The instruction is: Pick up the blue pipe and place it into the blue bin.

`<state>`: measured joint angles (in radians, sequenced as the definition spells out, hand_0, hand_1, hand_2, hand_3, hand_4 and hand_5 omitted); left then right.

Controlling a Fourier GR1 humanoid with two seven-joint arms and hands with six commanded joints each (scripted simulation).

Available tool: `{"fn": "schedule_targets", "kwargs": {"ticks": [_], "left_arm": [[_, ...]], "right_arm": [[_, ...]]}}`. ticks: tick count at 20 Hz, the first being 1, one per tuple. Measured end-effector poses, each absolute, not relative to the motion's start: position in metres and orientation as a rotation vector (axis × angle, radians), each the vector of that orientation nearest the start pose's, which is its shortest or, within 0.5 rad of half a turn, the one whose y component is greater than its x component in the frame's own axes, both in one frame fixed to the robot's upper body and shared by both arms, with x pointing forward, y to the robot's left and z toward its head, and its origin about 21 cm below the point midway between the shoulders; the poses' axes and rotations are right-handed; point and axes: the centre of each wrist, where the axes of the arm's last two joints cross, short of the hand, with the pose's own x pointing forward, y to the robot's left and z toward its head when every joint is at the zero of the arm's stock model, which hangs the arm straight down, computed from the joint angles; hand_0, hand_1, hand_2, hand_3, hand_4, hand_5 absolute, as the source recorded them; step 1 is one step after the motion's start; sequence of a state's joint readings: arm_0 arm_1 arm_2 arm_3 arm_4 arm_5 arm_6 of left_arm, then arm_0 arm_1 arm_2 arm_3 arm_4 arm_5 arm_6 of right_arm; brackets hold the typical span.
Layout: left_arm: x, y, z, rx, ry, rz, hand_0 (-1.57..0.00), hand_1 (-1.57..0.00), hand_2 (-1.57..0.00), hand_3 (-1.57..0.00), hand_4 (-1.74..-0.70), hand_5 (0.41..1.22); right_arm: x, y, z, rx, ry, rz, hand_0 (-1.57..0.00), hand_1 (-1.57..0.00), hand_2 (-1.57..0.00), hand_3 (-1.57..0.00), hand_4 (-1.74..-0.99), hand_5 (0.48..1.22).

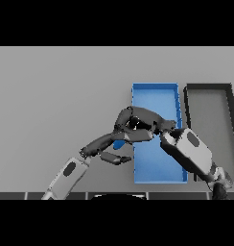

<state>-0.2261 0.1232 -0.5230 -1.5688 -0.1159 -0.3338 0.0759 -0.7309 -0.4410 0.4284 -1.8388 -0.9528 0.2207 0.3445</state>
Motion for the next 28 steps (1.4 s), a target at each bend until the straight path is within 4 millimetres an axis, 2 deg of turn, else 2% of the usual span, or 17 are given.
{"fn": "schedule_targets", "kwargs": {"ticks": [3, 5, 8, 9, 11, 15, 16, 17, 22, 25, 28], "left_arm": [[0.259, 0.114, 0.045, -0.425, -1.521, -1.001, 0.0, 0.0, 0.0, 0.0, -0.92, 0.503], [0.255, 0.114, 0.039, -0.427, -1.516, -1.011, 0.0, 0.0, 0.0, 0.0, -0.91, 0.502], [0.256, 0.114, 0.042, -0.426, -1.541, -1.016, 0.0, 0.0, 0.0, 0.0, -0.91, 0.492], [0.256, 0.115, 0.043, -0.441, -1.532, -1.006, 0.0, 0.0, 0.0, 0.0, -0.91, 0.491], [0.255, 0.116, 0.043, -0.436, -1.535, -1.007, 0.0, 0.0, 0.0, 0.0, -0.91, 0.49], [0.251, 0.118, 0.043, -0.45, -1.533, -0.992, 0.0, 0.0, 0.0, 0.0, -0.9, 0.489], [0.256, 0.117, 0.044, -0.425, -1.519, -0.991, 0.0, 0.0, 0.0, 0.0, -0.9, 0.489], [0.258, 0.119, 0.042, -0.424, -1.516, -0.992, 0.0, 0.0, 0.0, 0.0, -0.89, 0.487], [0.255, 0.119, 0.037, -0.43, -1.51, -0.982, 0.0, 0.0, 0.0, 0.0, -0.89, 0.47], [0.256, 0.12, 0.039, -0.433, -1.524, -0.978, 0.0, 0.0, 0.0, 0.0, -0.88, 0.463], [0.254, 0.122, 0.039, -0.44, -1.525, -0.976, 0.0, 0.0, 0.0, 0.0, -0.88, 0.462]], "right_arm": [[0.295, -0.139, 0.279, 1.116, -1.651, 0.805, -1.57, -1.57, -1.57, -1.57, -1.714, 1.134], [0.305, -0.148, 0.304, 1.067, -1.749, 0.78, -1.57, -1.57, -1.57, -1.57, -1.724, 1.117], [0.325, -0.16, 0.332, 0.922, -1.825, 0.674, -1.57, -1.57, -1.57, -1.57, -1.732, 1.117], [0.332, -0.164, 0.334, 0.864, -1.853, 0.641, -1.57, -1.57, -1.57, -1.57, -1.734, 1.127], [0.352, -0.186, 0.337, 0.739, -1.841, 0.539, -1.57, -1.57, -1.57, -1.57, -1.736, 1.135], [0.378, -0.221, 0.296, 0.55, -1.715, 0.413, -1.57, -1.57, -1.57, -1.57, -1.739, 1.12], [0.383, -0.225, 0.28, 0.525, -1.676, 0.369, -1.57, -1.57, -1.57, -1.57, -1.74, 1.117], [0.384, -0.234, 0.268, 0.488, -1.638, 0.35, -1.57, -1.57, -1.57, -1.57, -1.74, 1.121], [0.374, -0.245, 0.201, 0.38, -1.42, 0.262, -1.57, -1.57, -1.57, -1.57, -1.741, 1.12], [0.367, -0.257, 0.172, 0.319, -1.258, 0.23, -1.57, -1.57, -1.57, -1.57, -1.741, 1.122], [0.356, -0.261, 0.142, 0.29, -1.134, 0.236, -1.57, -1.57, -1.57, -1.57, -1.622, 1.121]]}}
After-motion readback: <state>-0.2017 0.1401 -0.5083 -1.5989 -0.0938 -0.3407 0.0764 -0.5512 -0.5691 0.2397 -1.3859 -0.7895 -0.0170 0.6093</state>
